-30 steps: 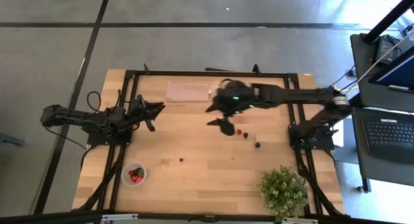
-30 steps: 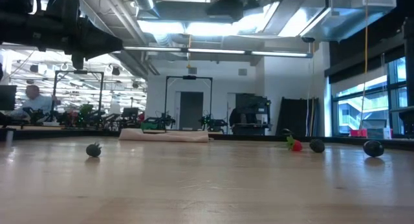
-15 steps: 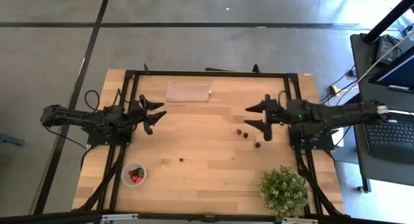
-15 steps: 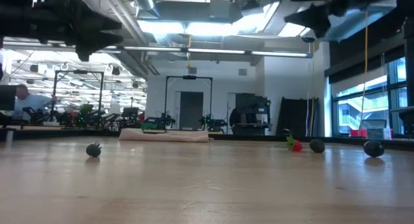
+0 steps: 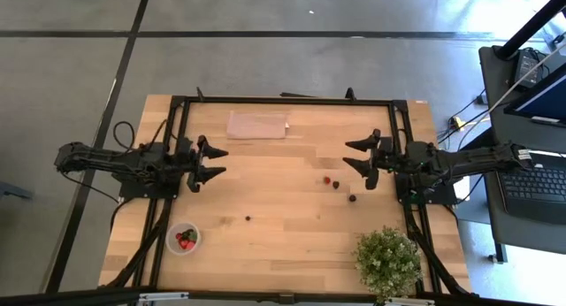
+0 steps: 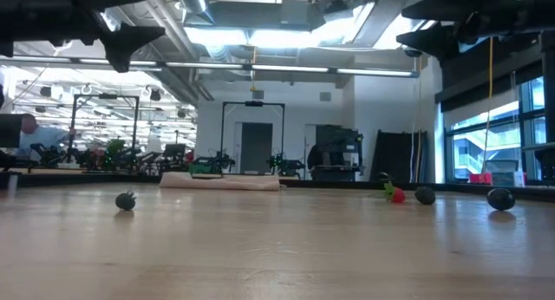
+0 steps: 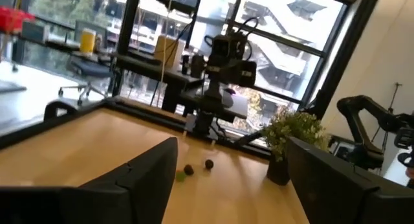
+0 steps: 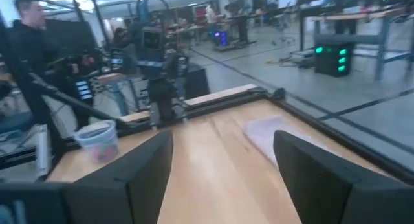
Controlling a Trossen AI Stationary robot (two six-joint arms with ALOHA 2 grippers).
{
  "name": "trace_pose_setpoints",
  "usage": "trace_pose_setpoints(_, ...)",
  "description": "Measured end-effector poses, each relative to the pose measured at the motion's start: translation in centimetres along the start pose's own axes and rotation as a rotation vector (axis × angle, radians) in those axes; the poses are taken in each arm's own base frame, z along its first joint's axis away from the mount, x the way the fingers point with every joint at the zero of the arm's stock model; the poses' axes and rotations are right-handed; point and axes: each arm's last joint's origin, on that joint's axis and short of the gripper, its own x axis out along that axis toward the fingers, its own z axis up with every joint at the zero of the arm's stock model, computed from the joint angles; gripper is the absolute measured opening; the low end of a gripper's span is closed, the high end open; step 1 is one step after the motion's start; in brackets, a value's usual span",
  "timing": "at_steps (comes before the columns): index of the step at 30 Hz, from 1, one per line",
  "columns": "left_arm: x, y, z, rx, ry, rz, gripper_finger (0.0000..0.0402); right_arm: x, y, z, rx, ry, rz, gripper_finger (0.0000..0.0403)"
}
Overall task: Pick and placing Produce into tupperware
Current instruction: Put the blueberry into the transparent bin
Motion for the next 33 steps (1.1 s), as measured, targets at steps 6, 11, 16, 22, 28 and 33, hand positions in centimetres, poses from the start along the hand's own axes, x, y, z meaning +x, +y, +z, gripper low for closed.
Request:
trace_pose_setpoints(6,0.4,0.0,-0.2,0.025,0.017,-0.013,0.0277,0.0,-0.3,0.1,-0.031,-0.020,-0.095,0.0269)
trace_pose_setpoints(11,1.0,0.0,-1.1,0.181,0.092,-0.027,0.0273,0.0,-0.3,0.1,-0.031,-0.023,-0.116,0.0269)
trace_pose_setpoints(16,1.8,-0.3,-2.3,0.283,0.175,-0.053,0.0265,0.0,-0.3,0.1,-0.043,-0.022,-0.116,0.0269)
trace_pose_setpoints(22,2.6,-1.2,-3.8,0.241,0.259,-0.116,0.0259,0.0,-0.3,0.1,-0.042,-0.022,-0.116,0.0269)
trace_pose_setpoints(28,3.6,-2.1,-5.5,0.251,0.312,-0.152,0.0254,0.0,-0.3,0.1,-0.043,-0.020,-0.117,0.0269)
trace_pose_setpoints(33,4.4,-2.6,-6.6,0.252,0.317,-0.172,0.0254,0.0,-0.3,0.0,-0.045,-0.019,-0.117,0.0269)
